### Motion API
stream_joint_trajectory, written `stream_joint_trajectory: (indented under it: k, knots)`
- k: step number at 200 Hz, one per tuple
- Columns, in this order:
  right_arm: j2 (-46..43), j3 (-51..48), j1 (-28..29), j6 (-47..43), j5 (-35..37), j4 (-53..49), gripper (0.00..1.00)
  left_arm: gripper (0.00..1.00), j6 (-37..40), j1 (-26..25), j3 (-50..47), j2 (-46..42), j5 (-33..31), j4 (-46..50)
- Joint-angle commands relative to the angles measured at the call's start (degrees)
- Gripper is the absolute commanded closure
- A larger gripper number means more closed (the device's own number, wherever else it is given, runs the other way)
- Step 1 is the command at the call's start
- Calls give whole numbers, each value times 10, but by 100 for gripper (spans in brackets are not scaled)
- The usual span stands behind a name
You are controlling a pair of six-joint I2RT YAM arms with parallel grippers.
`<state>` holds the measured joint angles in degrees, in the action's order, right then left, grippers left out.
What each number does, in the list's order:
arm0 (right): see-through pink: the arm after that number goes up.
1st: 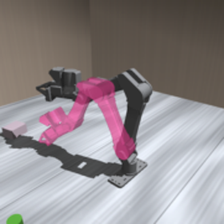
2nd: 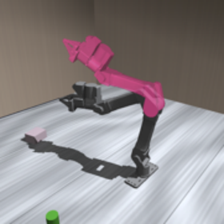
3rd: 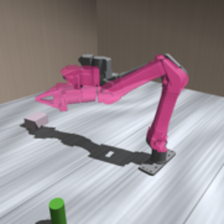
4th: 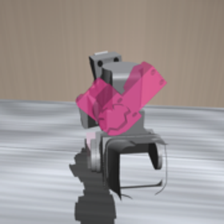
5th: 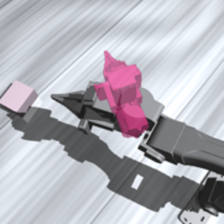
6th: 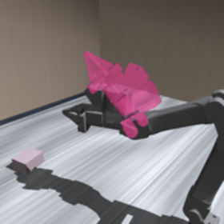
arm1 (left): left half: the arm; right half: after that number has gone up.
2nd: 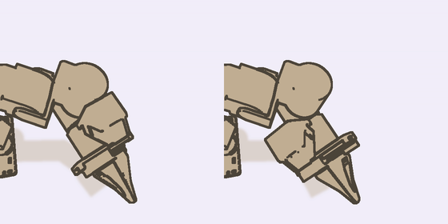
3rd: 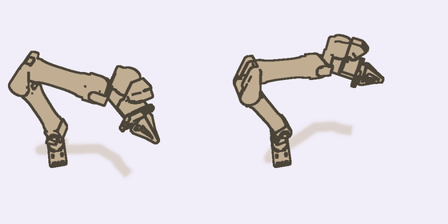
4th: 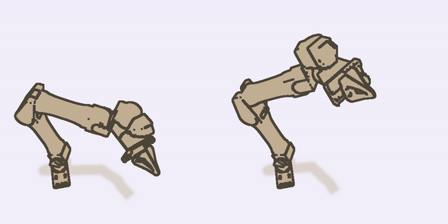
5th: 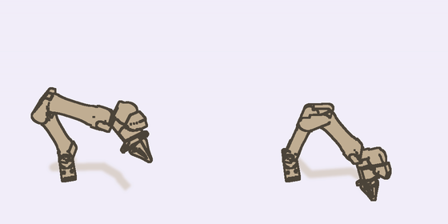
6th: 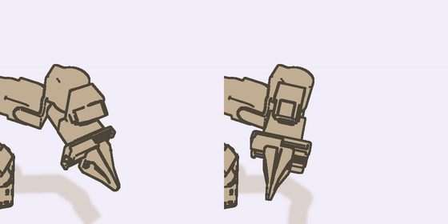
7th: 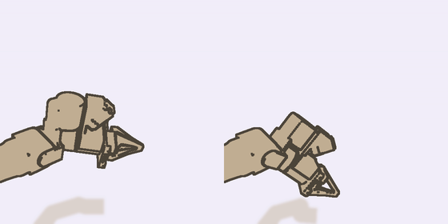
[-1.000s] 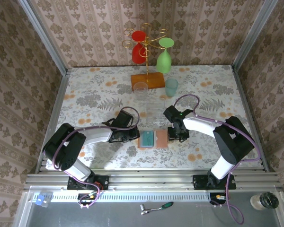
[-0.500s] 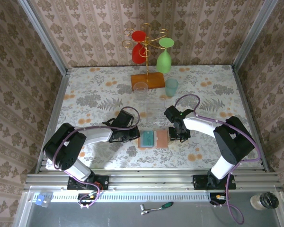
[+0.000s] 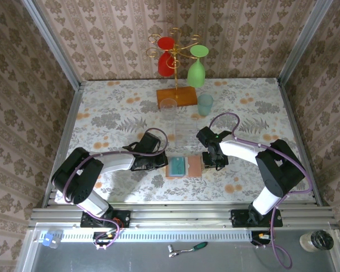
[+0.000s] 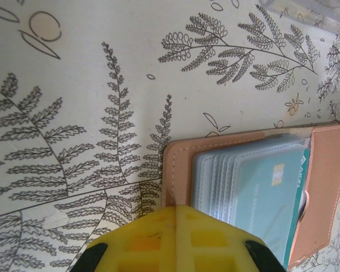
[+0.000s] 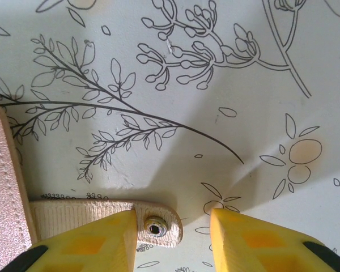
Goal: Take the credit cards out of the card holder
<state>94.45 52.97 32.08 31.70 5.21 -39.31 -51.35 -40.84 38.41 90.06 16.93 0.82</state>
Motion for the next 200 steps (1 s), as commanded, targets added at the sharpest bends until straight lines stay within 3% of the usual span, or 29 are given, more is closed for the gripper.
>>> stream_joint_trajectory:
  k: [1, 49, 124, 200]
  knots:
    - [2, -7, -5, -1, 39, -37, 62, 100, 6, -1, -4, 8, -16, 40]
    - [-28, 3, -5, -3, 10, -41, 62, 100, 10, -1, -4, -8, -10, 18]
    - [-75, 43, -5, -4, -3, -86, 62, 94, 28, 4, 14, -73, -33, 72]
    - [-123, 87, 12, 26, -82, -65, 62, 90, 19, -13, 44, -42, -5, 47]
